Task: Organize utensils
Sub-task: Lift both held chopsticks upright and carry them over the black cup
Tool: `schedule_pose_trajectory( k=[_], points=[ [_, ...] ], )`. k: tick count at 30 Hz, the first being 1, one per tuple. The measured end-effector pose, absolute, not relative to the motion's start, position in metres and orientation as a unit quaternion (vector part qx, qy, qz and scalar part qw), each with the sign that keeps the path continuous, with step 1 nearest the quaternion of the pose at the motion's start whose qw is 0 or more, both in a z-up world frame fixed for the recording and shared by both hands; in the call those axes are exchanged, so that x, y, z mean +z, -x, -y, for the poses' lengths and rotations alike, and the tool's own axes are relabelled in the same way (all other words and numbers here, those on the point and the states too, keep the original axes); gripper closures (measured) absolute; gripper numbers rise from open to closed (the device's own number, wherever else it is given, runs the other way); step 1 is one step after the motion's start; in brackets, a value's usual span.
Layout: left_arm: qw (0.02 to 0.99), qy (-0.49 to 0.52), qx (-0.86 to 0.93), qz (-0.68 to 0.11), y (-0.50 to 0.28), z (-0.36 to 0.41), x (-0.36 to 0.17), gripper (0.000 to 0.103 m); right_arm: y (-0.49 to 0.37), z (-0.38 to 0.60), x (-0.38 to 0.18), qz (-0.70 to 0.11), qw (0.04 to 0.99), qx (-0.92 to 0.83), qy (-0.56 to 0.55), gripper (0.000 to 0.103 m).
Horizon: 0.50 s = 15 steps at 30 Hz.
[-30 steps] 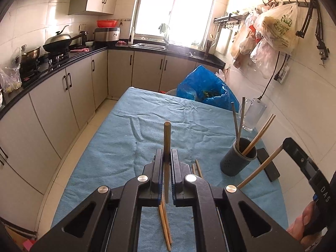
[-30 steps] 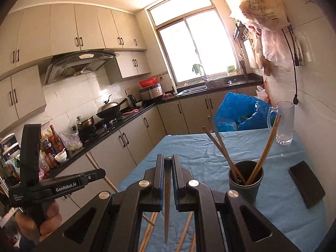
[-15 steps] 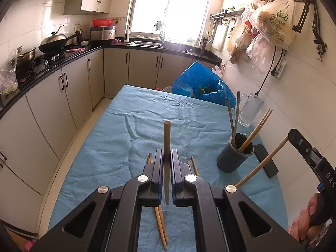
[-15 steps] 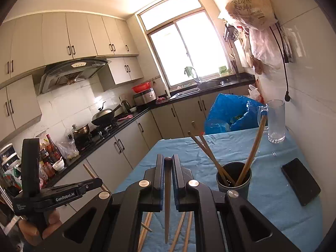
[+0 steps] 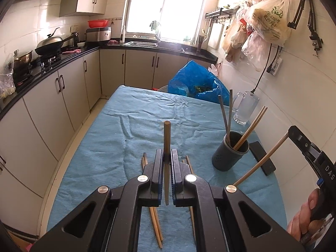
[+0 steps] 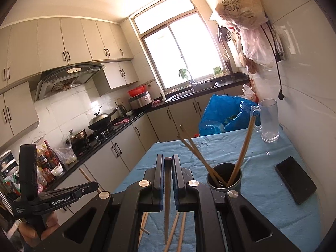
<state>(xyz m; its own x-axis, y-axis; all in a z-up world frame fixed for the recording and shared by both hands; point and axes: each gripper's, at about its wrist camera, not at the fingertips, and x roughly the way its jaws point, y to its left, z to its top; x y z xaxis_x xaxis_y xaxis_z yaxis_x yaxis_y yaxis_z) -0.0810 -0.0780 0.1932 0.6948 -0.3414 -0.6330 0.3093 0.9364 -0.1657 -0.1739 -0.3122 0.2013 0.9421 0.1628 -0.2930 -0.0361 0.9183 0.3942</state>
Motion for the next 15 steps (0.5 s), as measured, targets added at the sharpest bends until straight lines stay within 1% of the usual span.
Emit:
schedule_pose_trajectory(
  k=[15],
  points=[
    [0.909, 0.010, -0.239, -0.340, 0.080, 0.119, 0.226, 0.097, 0.198, 0.363, 0.218, -0.123, 0.967, -0.006, -0.222, 0.095]
  ],
)
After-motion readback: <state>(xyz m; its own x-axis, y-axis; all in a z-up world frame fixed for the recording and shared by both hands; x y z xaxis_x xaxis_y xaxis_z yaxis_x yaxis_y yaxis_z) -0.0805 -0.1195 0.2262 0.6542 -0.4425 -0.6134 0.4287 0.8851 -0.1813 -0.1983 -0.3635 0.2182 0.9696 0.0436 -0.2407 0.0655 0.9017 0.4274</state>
